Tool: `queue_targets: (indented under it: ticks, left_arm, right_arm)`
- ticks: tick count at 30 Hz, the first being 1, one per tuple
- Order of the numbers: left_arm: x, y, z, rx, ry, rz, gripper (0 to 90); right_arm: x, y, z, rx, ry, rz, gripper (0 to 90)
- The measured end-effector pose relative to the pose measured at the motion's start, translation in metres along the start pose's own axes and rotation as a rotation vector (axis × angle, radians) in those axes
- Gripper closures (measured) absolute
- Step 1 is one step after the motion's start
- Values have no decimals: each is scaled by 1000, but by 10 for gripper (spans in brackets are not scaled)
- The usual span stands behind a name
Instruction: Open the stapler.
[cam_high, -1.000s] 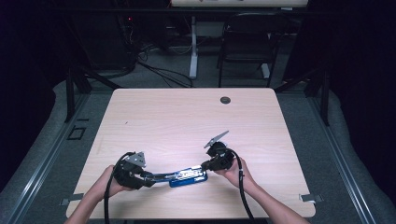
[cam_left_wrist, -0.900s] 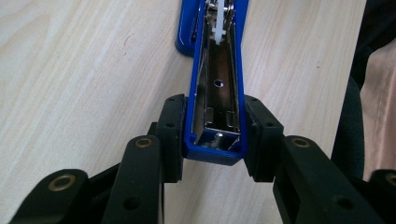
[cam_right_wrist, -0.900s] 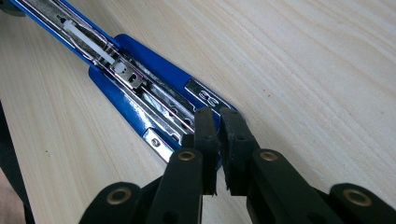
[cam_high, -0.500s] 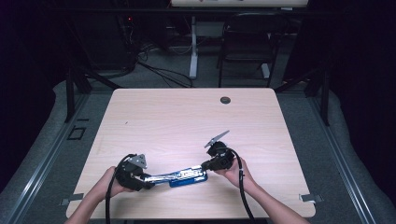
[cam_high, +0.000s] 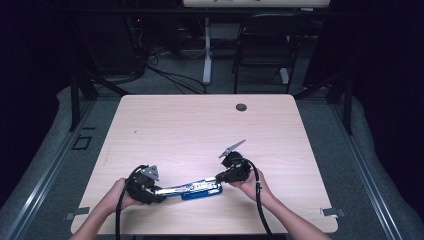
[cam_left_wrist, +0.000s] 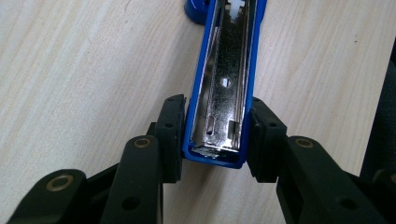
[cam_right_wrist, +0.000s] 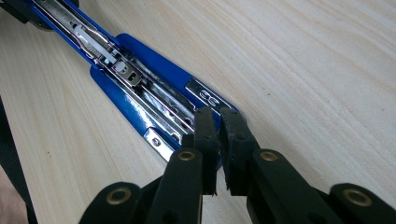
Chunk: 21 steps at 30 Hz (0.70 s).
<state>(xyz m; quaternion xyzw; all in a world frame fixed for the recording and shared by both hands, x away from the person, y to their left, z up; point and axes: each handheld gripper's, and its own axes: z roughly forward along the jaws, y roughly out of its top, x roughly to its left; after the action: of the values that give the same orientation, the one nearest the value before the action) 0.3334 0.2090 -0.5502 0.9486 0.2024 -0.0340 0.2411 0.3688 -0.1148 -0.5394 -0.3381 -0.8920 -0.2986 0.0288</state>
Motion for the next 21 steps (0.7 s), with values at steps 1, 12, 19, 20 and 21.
queue_targets:
  ticks: [1,12,19,20,21]
  left_arm:
    - [0,0,0,1,-4,-1,630]
    - [2,1,4,33,-5,25,632]
    - [3,2,5,42,-3,31,632]
    - [3,2,5,42,-3,31,632]
    - [3,2,5,42,-3,32,632]
  right_arm:
    - [0,0,0,2,-1,1,862]
    - [0,2,-4,-14,10,6,858]
    - [0,3,-7,-17,9,1,832]
    - [0,2,-8,-23,8,5,824]
    - [-1,2,-8,-28,9,7,818]
